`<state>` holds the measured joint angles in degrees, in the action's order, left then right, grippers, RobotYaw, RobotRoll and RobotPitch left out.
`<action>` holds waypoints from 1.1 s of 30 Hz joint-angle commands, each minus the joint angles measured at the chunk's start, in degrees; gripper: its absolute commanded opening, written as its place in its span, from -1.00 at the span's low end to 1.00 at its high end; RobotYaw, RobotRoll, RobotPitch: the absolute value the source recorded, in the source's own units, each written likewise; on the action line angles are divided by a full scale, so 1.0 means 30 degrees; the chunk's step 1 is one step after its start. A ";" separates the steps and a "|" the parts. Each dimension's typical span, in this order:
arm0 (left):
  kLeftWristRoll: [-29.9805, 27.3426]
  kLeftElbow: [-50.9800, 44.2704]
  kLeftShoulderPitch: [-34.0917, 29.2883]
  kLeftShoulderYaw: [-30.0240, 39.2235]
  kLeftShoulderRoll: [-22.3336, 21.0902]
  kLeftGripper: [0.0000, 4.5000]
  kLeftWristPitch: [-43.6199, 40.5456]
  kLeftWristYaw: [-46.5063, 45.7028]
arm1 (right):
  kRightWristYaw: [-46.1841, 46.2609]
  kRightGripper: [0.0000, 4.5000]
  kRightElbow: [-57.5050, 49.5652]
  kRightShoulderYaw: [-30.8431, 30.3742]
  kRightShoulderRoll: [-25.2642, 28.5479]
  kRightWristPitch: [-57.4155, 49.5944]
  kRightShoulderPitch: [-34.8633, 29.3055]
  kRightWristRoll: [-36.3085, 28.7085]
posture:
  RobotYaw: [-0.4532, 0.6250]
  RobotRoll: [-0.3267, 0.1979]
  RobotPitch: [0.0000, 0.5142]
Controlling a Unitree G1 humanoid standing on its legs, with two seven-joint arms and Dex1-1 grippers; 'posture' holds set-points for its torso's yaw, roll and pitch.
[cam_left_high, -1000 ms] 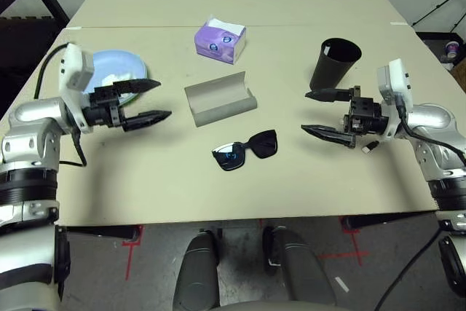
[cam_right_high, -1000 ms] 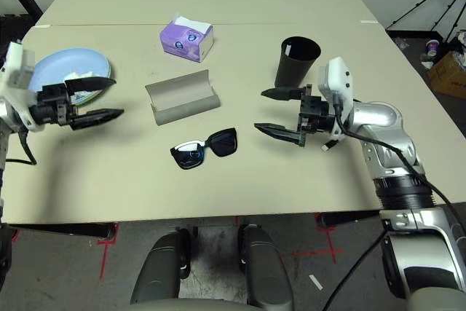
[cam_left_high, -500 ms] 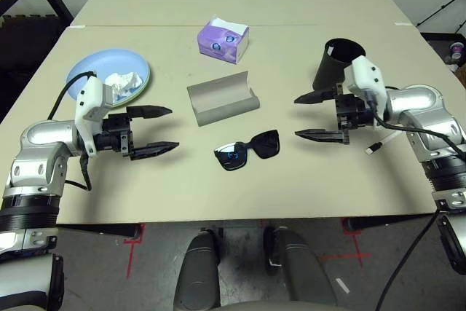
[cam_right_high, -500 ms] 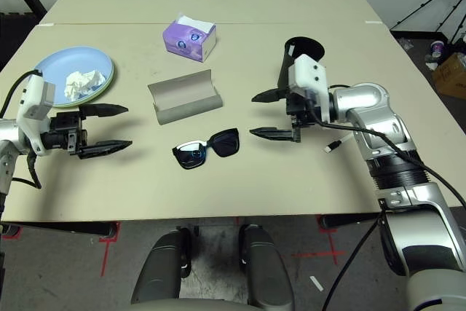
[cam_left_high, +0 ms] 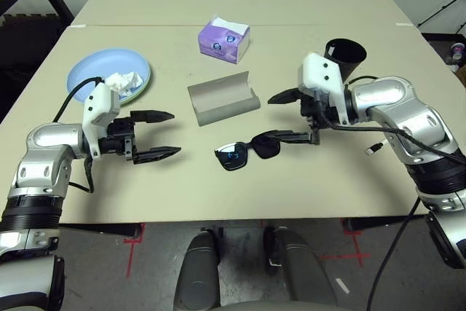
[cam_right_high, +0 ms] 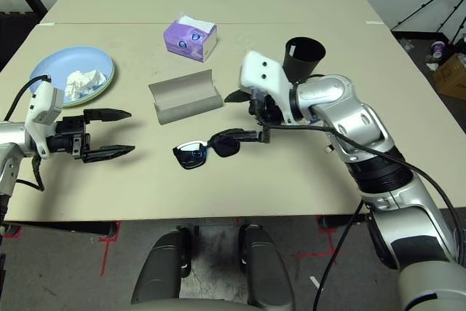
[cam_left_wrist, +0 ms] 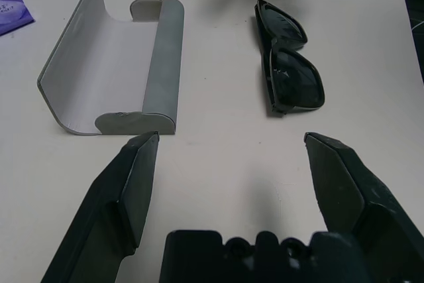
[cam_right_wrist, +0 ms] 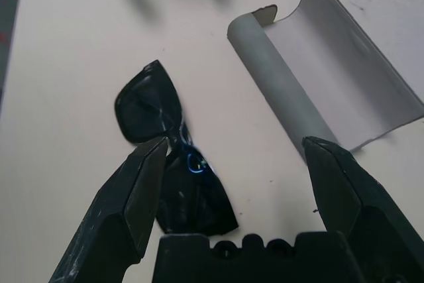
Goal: Organize and tidy the items on the table.
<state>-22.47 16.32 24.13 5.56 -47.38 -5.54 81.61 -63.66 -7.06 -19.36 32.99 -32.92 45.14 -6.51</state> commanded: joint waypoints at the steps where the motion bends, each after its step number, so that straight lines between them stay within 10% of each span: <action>1: 0.0248 -0.0207 0.0054 -0.0354 0.0124 0.99 0.0238 -0.0019 | 0.0586 1.00 -0.0751 -0.0792 -0.0723 -0.0967 0.0461 0.0232 | -0.18 0.25 -0.28; 33: 0.0260 -0.0991 0.0030 -0.0981 0.0232 0.99 -0.0287 -0.0873 | -0.3122 1.00 -0.0646 -0.8976 -0.0598 -0.1748 0.5265 0.6458 | -0.16 0.25 -0.29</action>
<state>-22.31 14.44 25.08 3.32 -46.76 -6.20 78.97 -72.87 -8.95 -44.80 30.92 -39.77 60.59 11.39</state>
